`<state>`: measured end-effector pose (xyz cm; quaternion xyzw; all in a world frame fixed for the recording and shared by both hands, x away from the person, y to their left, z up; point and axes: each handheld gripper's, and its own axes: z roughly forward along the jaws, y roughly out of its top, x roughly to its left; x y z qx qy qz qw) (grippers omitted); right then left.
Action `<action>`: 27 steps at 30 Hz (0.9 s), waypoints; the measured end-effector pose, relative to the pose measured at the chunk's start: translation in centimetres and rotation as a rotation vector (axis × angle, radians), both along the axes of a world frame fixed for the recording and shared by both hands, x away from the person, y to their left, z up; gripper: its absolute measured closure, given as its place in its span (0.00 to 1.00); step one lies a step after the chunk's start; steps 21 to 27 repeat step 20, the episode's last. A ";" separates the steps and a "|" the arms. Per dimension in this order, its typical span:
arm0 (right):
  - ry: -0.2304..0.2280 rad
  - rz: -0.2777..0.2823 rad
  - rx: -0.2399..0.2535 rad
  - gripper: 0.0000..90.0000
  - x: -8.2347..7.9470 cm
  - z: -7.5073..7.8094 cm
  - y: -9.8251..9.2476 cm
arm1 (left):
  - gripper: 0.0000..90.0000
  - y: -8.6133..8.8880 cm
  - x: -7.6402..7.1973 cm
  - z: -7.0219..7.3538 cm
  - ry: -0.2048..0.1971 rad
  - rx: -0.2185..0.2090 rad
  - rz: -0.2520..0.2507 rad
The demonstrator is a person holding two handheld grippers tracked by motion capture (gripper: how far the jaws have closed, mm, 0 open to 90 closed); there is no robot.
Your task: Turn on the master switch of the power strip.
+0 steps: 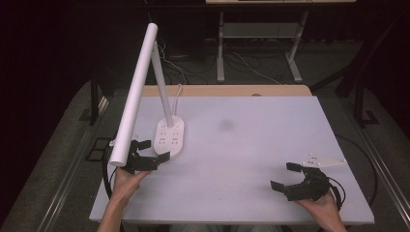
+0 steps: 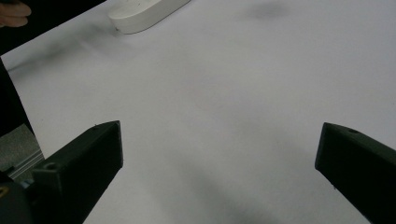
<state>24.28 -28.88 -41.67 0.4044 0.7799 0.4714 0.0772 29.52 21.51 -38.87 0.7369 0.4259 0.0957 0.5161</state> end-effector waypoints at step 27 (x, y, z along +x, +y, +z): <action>0.003 0.012 0.009 0.00 -0.3 0.0 0.1 | 0.00 -2.4 -4.1 -3.1 0.011 0.004 -0.132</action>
